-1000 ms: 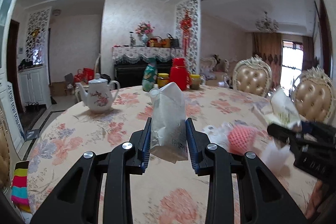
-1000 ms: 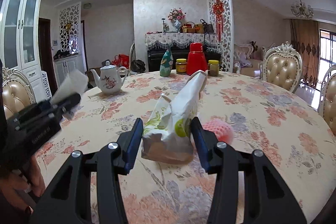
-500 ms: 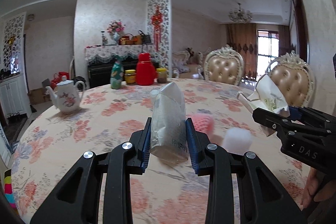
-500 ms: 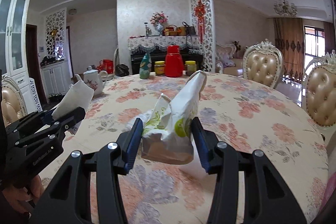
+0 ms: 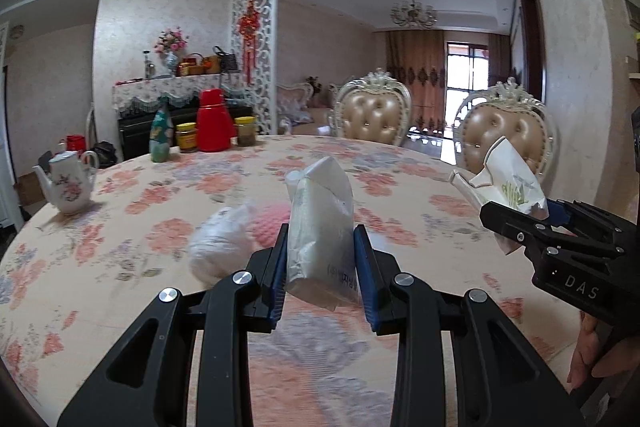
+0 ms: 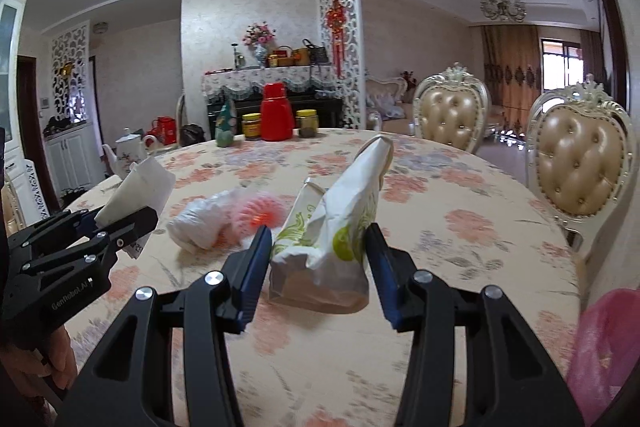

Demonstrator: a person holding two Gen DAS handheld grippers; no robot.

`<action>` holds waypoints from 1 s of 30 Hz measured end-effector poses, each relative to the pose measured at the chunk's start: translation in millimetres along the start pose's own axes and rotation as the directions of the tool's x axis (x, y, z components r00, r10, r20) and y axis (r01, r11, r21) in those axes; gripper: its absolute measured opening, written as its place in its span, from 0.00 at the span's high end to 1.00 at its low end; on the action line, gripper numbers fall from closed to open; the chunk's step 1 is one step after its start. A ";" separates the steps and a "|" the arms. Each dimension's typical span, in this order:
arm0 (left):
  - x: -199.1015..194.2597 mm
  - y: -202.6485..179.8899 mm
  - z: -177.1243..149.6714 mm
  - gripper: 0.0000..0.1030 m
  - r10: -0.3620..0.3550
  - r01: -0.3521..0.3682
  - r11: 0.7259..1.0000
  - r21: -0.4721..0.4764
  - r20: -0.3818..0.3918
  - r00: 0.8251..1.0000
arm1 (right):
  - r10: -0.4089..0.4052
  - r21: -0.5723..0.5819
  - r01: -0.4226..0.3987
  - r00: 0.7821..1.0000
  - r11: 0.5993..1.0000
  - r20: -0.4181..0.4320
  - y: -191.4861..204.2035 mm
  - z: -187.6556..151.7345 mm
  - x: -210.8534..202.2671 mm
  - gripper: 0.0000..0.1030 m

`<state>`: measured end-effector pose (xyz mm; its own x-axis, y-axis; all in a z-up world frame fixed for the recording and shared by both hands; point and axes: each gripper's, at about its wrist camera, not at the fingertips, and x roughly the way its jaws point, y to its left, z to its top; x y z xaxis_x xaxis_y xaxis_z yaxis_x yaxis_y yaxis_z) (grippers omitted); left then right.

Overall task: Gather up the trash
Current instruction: 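Lift both tissue packs and turn toward the pink bin, then drop both tissue packs into the pink bin by opening both tools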

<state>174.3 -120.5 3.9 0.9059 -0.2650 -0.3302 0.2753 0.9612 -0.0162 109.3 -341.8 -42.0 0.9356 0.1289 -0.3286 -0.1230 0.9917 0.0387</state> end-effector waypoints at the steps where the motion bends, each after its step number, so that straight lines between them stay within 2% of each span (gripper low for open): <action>1: 1.7 -5.6 0.5 0.70 -0.012 0.012 1.000 0.000 -0.002 1.000 | -0.014 0.001 0.014 1.000 1.000 0.001 -5.1 -1.4 -2.9 0.54; 9: 24.1 -59.2 1.8 0.70 -0.148 0.149 0.989 0.028 -0.032 0.989 | -0.133 0.018 0.133 0.991 0.991 -0.006 -55.0 -18.2 -26.9 0.54; 11: 30.4 -75.9 1.2 0.70 -0.187 0.189 0.981 0.050 -0.044 0.981 | -0.165 0.029 0.165 0.986 0.986 -0.014 -69.7 -24.0 -36.1 0.54; 14: 41.2 -104.6 1.9 0.70 -0.268 0.273 0.960 0.063 -0.069 0.961 | -0.234 0.038 0.235 0.972 0.971 -0.025 -93.2 -34.3 -53.6 0.53; 20: 58.2 -173.3 0.9 0.70 -0.407 0.419 0.901 0.111 -0.117 0.906 | -0.366 0.102 0.370 0.929 0.923 -0.055 -150.1 -54.6 -82.6 0.53; 24: 73.4 -219.5 0.7 0.70 -0.490 0.509 0.852 0.122 -0.159 0.857 | -0.452 0.143 0.458 0.889 0.877 -0.078 -192.1 -70.3 -107.1 0.53; 30: 89.1 -283.3 -1.6 0.70 -0.577 0.610 0.779 0.147 -0.211 0.789 | -0.509 0.222 0.527 0.850 0.820 -0.136 -254.1 -95.5 -128.8 0.52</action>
<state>176.6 -416.3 -22.5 0.4876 -0.7478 -0.4505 0.8139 0.5761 -0.0753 -11.6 -610.8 -99.6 0.8129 -0.3961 -0.4270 0.4655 0.8824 0.0677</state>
